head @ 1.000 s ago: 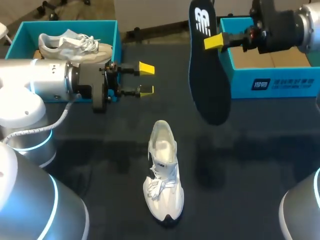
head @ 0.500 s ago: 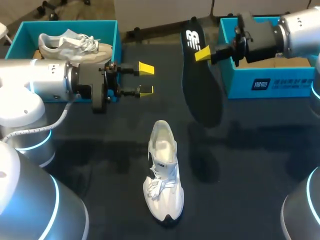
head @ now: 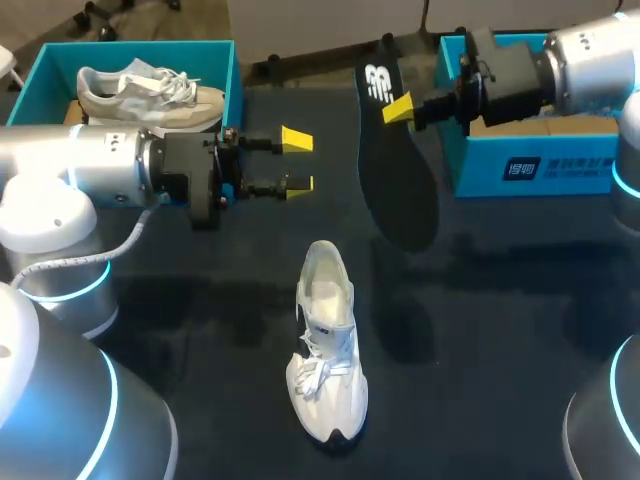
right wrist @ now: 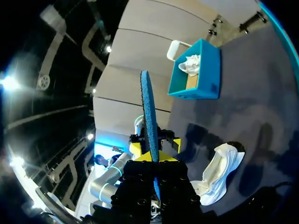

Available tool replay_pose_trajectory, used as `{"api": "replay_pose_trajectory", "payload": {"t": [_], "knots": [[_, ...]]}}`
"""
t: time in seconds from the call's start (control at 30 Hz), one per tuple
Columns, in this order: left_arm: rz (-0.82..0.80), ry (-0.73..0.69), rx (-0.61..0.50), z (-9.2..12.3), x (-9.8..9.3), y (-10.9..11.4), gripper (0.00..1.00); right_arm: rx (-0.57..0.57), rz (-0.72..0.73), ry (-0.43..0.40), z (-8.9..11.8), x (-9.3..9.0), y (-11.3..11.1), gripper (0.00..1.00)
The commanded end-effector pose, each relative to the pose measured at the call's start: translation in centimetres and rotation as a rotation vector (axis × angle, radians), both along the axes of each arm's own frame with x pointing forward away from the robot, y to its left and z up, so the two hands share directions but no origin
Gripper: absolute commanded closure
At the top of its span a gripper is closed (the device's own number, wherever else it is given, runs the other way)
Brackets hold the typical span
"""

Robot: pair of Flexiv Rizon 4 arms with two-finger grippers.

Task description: Take the shoe out of the shoebox, open the shoe tongue, remove and reinsert the insole, then place the shoe into the shoebox

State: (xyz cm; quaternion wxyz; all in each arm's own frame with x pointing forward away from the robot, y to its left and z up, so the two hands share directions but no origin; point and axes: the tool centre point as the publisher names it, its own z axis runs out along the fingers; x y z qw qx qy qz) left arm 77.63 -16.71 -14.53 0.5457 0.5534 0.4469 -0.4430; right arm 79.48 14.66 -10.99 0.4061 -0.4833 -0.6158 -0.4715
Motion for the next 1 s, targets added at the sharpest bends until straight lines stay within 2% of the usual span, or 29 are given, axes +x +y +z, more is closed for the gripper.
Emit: {"api": "replay_pose_trajectory", "payload": {"t": [0.03, 0.2, 0.53, 0.8, 0.83, 0.93, 1.0], "knots": [[-0.011, -0.005, -0.005, 0.2, 0.5, -1.5, 0.0, 0.018, 0.021, 0.023, -1.9, 2.2, 1.7, 1.0], [-0.017, 0.022, -0.038, 0.6, 0.6, -3.0, 0.0, 0.023, 0.005, 0.052, -2.5, 3.5, 2.3, 1.0], [-0.017, 0.022, -0.038, 0.6, 0.6, -3.0, 0.0, 0.023, 0.005, 0.052, -2.5, 3.5, 2.3, 1.0], [-0.042, 0.043, -0.047, -0.8, 1.7, -5.4, 0.0, 0.051, -0.013, 0.1, -3.4, 4.0, 2.6, 1.0], [-0.04, 0.043, -0.048, -0.9, 1.9, -5.8, 0.05, 0.047, -0.008, 0.123, -3.6, 4.1, 2.9, 1.0], [-0.027, 0.038, -0.048, -1.0, 2.3, -6.2, 0.07, 0.05, -0.007, 0.143, -3.8, 4.2, 3.0, 1.0], [-0.015, 0.038, -0.05, -1.0, 2.5, -6.4, 0.16, 0.041, -0.01, 0.159, -3.8, 4.3, 3.1, 1.0]]}}
